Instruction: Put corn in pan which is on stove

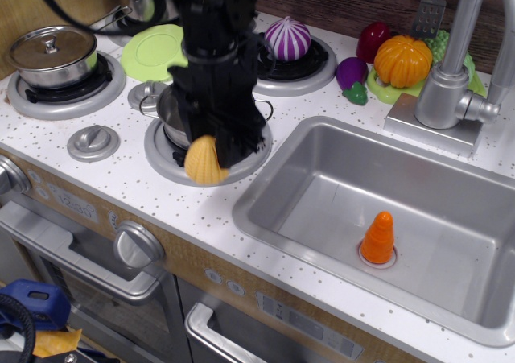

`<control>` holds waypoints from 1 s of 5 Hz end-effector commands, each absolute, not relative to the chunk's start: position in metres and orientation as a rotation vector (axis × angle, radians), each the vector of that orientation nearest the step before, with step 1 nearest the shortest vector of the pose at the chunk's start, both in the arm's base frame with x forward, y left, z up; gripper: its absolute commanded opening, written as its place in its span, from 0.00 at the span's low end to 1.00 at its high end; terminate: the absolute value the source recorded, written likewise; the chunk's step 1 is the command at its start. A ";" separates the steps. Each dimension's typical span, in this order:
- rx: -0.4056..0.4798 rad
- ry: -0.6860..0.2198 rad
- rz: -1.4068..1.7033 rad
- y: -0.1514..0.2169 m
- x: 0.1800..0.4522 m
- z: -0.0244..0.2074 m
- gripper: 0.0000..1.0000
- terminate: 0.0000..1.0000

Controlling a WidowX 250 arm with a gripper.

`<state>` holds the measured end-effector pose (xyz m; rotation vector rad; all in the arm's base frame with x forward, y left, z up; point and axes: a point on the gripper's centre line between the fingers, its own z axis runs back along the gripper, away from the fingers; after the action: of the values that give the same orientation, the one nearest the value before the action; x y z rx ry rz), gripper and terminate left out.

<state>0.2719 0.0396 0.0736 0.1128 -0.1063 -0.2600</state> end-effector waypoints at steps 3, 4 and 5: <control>0.176 -0.267 -0.469 0.087 0.353 0.109 1.00 0.00; 0.114 -0.275 -0.489 0.095 0.370 0.096 1.00 0.00; 0.100 -0.267 -0.479 0.097 0.373 0.094 1.00 0.00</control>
<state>0.3682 0.0903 0.0769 0.0774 -0.2359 -0.4862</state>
